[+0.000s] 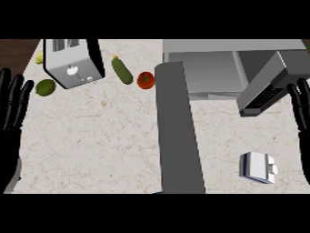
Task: Pick up the milk, place it into the microwave and close the microwave
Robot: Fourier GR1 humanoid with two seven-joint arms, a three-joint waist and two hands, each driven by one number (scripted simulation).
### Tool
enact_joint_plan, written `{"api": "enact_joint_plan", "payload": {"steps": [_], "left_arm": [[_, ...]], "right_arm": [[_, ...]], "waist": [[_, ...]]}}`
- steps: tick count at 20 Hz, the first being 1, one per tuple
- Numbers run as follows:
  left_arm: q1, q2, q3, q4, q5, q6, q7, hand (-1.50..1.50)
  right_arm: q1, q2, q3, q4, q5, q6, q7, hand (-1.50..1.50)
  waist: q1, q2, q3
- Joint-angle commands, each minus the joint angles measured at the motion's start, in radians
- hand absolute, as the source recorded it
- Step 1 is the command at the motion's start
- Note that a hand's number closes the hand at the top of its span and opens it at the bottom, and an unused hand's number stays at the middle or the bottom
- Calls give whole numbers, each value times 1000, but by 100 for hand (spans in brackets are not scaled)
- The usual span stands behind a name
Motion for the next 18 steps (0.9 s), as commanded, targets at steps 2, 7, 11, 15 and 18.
{"api": "enact_joint_plan", "payload": {"steps": [2,7,11,15,18], "left_arm": [[8,-18,-27,-10,-45,17,21,-150],[81,-113,-29,41,55,44,37,-150],[145,-111,-7,7,84,30,16,-150],[175,-95,-3,-60,110,2,41,-150],[221,-96,22,-2,149,-50,-47,-150]], "right_arm": [[43,48,55,-90,61,-49,23,-150],[163,105,229,-137,-57,36,60,-150],[325,87,308,-290,-67,67,78,-150],[394,105,379,-257,2,49,11,-150],[430,72,317,-274,9,43,-34,-150]], "waist": [[6,-6,-29],[13,-6,-30],[4,-10,-30],[7,-7,-29],[5,-7,-29]]}}
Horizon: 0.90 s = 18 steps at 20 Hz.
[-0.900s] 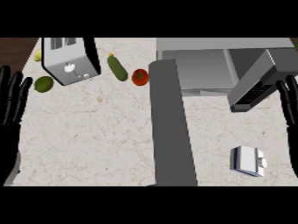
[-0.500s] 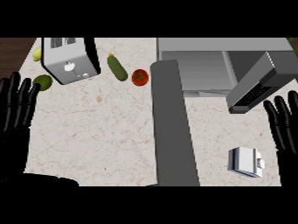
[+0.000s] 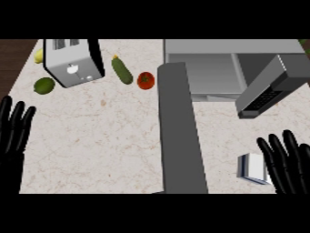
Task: Pick up the milk, place it into the microwave and close the microwave
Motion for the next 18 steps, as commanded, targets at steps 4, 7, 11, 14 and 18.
{"api": "enact_joint_plan", "payload": {"steps": [4,7,11,14,18], "left_arm": [[132,-18,-26,-58,3,-43,-41,-150],[127,-15,3,-53,16,-50,-56,-150],[185,-41,-44,-87,-15,-56,-66,-150],[216,-19,25,-64,48,-108,-106,-150],[212,-17,39,-83,64,-108,-88,-150]], "right_arm": [[-32,19,39,1,129,-141,9,-150],[55,6,-7,65,109,-103,-79,-150],[126,-5,-73,128,77,-102,-191,-150],[77,-1,-117,209,50,-108,-218,-150],[43,-19,-202,265,-31,-80,-210,-150]], "waist": [[6,1,0],[1,1,0],[0,0,1],[2,1,0],[2,2,0]]}}
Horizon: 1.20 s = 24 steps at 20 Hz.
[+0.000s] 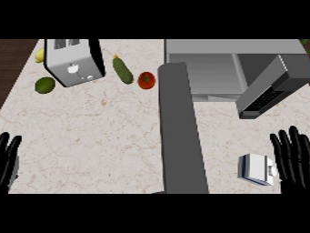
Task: Pick up the milk, place it into the microwave and close the microwave
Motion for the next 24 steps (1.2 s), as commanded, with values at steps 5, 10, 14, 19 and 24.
{"api": "enact_joint_plan", "payload": {"steps": [5,10,14,19,24], "left_arm": [[96,-9,16,-52,12,-51,-28,-150],[-41,-26,12,27,-9,-12,-4,-150],[54,-26,3,12,-16,-53,-54,-150],[168,-27,-5,-49,-6,-79,-113,-150],[85,27,161,21,154,-154,-73,-150]], "right_arm": [[17,-9,-119,223,-61,36,-168,-150],[-4,-57,-220,289,-116,80,-194,-150],[-34,-40,-272,478,-108,85,-345,-150],[-20,-55,-288,587,-113,145,-440,-150],[-107,-119,-355,706,-119,194,-472,-150]], "waist": [[2,0,0],[-5,1,0],[0,1,0],[5,0,0],[4,0,0]]}}
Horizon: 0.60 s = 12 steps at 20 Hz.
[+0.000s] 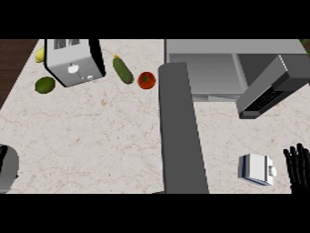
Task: Pick up the milk, place it into the microwave and close the microwave
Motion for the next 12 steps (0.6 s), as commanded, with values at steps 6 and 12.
{"api": "enact_joint_plan", "payload": {"steps": [6,12], "left_arm": [[35,-33,-26,-32,-28,-27,20,-150],[81,-34,-49,-65,-44,-5,-6,-150]], "right_arm": [[-147,-21,-28,217,66,14,-106,-150],[-171,10,-37,324,99,-26,-194,-150]], "waist": [[3,1,0],[3,0,0]]}}
